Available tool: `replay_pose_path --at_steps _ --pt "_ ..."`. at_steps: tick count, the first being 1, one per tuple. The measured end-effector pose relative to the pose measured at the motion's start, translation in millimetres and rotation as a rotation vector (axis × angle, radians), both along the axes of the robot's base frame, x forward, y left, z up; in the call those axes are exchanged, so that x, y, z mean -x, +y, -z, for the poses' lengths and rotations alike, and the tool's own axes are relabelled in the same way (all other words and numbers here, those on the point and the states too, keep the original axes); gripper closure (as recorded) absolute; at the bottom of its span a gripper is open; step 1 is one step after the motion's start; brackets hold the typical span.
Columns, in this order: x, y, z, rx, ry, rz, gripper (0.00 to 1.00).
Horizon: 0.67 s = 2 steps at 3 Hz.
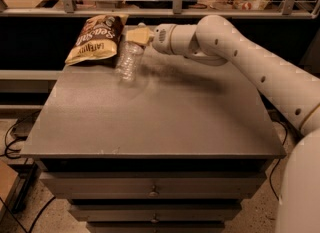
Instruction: Move water bottle near brown chip bag
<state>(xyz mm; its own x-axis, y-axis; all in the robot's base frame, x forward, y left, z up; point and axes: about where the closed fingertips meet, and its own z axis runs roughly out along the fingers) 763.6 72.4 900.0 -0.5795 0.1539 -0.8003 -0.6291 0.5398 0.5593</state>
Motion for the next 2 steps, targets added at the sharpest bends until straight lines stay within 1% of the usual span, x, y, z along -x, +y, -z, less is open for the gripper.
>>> replay_pose_path --at_steps 1,2 --pt "-6.2 11.6 11.0 0.025 0.038 0.016 0.59" --pt "-8.2 18.9 18.1 0.054 0.064 0.028 0.36"
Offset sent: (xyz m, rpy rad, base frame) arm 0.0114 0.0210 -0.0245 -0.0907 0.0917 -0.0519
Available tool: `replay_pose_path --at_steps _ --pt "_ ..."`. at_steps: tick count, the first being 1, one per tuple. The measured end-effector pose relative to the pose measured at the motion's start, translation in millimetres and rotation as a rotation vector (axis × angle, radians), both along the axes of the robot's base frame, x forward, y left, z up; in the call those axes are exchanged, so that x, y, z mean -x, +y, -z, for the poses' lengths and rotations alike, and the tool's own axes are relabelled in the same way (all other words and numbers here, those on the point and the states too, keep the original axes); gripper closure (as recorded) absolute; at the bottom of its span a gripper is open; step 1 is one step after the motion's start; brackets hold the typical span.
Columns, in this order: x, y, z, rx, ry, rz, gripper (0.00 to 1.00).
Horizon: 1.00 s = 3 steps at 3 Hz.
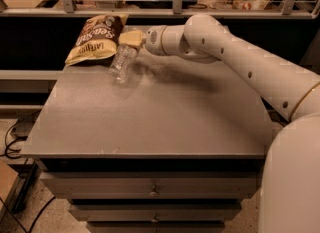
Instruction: Move water bottle near brown chip bag
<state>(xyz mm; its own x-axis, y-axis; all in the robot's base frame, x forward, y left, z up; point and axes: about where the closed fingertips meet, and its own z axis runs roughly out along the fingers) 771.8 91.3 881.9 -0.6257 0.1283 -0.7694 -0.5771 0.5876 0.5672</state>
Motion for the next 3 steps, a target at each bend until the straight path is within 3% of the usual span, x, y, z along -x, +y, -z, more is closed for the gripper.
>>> replay_pose_path --at_steps 1,2,3 --pt "1 8 -1 0.013 0.004 -0.007 0.12" --pt "1 17 -3 0.032 0.000 -0.022 0.00" --pt "0 20 -4 0.044 0.001 -0.022 0.00"
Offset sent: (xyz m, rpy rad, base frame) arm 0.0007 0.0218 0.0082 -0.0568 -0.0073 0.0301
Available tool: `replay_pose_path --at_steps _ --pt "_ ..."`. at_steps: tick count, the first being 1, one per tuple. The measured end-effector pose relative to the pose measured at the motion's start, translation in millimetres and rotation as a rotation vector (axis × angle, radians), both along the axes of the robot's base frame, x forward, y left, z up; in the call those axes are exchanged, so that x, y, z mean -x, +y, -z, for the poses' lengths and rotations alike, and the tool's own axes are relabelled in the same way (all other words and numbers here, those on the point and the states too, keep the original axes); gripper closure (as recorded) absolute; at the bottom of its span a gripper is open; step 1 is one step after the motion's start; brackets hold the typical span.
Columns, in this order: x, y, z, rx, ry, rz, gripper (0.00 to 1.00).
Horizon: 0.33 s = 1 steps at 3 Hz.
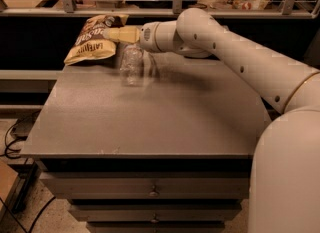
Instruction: Move water bottle near brown chip bag
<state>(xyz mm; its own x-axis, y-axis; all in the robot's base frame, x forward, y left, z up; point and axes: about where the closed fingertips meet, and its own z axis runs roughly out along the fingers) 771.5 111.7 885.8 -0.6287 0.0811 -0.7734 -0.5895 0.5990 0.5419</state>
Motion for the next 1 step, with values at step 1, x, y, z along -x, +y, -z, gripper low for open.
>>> replay_pose_path --at_steps 1 --pt "-0.1 0.4 0.0 0.002 0.001 0.000 0.00"
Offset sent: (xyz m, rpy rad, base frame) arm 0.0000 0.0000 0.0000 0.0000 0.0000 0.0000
